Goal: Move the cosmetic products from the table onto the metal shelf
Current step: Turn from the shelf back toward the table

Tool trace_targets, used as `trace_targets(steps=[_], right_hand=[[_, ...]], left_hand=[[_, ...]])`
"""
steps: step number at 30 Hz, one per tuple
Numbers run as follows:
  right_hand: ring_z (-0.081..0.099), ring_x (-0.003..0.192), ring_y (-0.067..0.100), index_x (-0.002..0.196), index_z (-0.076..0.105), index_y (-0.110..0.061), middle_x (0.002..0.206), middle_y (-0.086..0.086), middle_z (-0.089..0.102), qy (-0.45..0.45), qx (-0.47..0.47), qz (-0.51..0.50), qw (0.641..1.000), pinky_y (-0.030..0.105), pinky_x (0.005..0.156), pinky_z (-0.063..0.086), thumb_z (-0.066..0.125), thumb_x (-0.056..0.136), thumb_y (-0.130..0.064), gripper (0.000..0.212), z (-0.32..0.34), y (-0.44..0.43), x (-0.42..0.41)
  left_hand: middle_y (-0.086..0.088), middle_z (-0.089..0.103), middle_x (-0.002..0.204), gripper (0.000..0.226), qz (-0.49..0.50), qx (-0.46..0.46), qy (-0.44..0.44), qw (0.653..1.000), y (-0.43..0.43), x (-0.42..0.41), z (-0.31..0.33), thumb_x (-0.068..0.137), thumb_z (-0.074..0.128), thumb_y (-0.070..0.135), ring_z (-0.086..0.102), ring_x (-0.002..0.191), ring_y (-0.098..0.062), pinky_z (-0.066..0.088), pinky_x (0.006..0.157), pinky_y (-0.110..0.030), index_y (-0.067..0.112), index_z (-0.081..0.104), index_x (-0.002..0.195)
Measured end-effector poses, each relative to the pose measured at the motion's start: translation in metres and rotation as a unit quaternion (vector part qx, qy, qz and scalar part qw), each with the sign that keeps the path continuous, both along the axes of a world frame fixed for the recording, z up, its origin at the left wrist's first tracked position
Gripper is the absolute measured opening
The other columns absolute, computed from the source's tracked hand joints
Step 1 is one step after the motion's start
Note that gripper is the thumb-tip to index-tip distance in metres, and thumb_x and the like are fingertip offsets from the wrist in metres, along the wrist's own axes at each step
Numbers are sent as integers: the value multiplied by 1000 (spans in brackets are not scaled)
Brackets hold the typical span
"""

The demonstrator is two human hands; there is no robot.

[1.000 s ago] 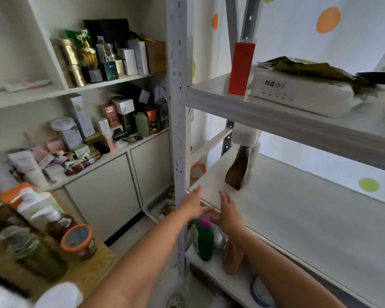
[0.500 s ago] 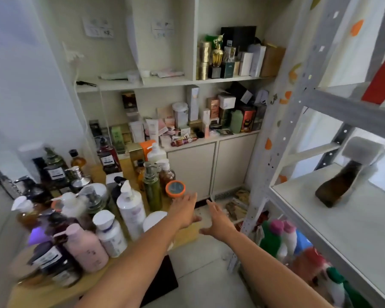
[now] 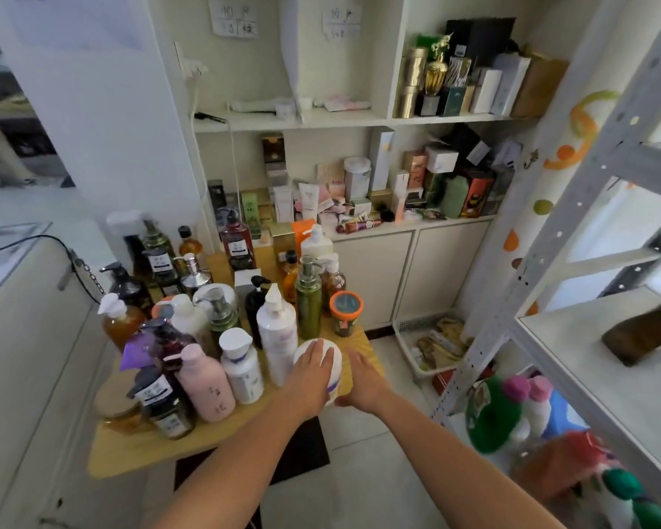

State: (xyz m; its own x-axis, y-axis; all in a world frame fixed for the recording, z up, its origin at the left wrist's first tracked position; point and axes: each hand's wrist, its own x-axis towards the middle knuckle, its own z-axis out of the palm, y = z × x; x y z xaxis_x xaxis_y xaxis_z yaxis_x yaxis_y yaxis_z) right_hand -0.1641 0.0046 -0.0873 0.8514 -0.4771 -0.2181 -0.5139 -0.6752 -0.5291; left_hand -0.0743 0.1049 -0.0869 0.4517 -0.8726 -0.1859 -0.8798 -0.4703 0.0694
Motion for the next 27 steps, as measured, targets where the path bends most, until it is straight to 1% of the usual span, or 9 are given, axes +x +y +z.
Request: trace_targets(steps=[3, 7, 11, 14, 18, 22, 23, 25, 27], right_hand=[[34, 136, 24, 146, 18, -19, 147, 4, 33, -5, 19, 15, 1000, 37, 112, 32, 85, 61, -30, 109, 0, -10, 8], [34, 133, 25, 144, 20, -16, 147, 5, 32, 15, 25, 44, 999, 40, 110, 35, 86, 59, -32, 109, -3, -18, 22], [37, 131, 24, 143, 24, -16, 146, 6, 34, 34, 27, 84, 995, 38, 108, 36, 86, 59, -29, 106, -9, -23, 36], [38, 132, 24, 144, 26, -14, 148, 7, 34, 49, 30, 106, 993, 34, 108, 36, 85, 62, -27, 102, -11, -29, 45], [42, 128, 24, 143, 24, -15, 144, 5, 38, 59, 53, 93, 992, 36, 105, 40, 86, 59, -29, 105, -15, -38, 51], [48, 121, 23, 141, 26, -16, 140, 5, 44, 60, 90, 72, 991, 32, 93, 46, 84, 63, -26, 98, -23, -46, 56], [48, 121, 23, 141, 27, -15, 139, 5, 45, 57, 100, 69, 991, 31, 91, 45, 83, 64, -25, 96, -24, -47, 57], [45, 124, 23, 141, 27, -15, 140, 5, 44, 58, 102, 68, 991, 32, 96, 42, 84, 64, -24, 96, -28, -50, 60], [44, 126, 23, 141, 27, -13, 140, 5, 43, 67, 105, 72, 990, 33, 101, 40, 85, 62, -23, 99, -29, -51, 61]], left_hand=[[-11, -3, 160, 77, 44, -30, -13, 999, 7, 5, -7, 96, 54, 22, 3, 148, -28, 16, 120, -36, 11, 2, 153], [-9, 25, 152, 62, 112, -59, -23, 992, 12, 6, -13, 94, 55, 27, 27, 138, -24, 29, 111, -31, 14, 23, 146], [-5, 44, 139, 60, 214, -33, 39, 976, 11, 6, -19, 91, 56, 41, 44, 126, -22, 40, 100, -32, 15, 31, 139], [-6, 44, 140, 67, 265, -24, 87, 960, 6, 10, -20, 89, 57, 48, 43, 127, -23, 40, 100, -35, 13, 31, 140], [-12, 38, 145, 83, 307, -38, 197, 930, -7, 17, -20, 87, 61, 50, 41, 131, -26, 40, 104, -37, 6, 21, 146], [-13, 30, 151, 102, 351, -40, 280, 893, -19, 22, -23, 83, 70, 44, 38, 134, -27, 37, 107, -37, 5, 3, 150], [-13, 28, 152, 105, 358, -45, 294, 885, -21, 22, -24, 82, 72, 42, 36, 136, -27, 36, 109, -37, 5, 1, 150], [-13, 27, 151, 106, 369, -68, 304, 876, -23, 21, -27, 80, 74, 37, 35, 136, -27, 34, 108, -35, 4, 2, 149], [-13, 30, 149, 99, 378, -88, 281, 878, -24, 18, -29, 82, 72, 35, 38, 135, -26, 35, 106, -33, 4, 5, 148]])
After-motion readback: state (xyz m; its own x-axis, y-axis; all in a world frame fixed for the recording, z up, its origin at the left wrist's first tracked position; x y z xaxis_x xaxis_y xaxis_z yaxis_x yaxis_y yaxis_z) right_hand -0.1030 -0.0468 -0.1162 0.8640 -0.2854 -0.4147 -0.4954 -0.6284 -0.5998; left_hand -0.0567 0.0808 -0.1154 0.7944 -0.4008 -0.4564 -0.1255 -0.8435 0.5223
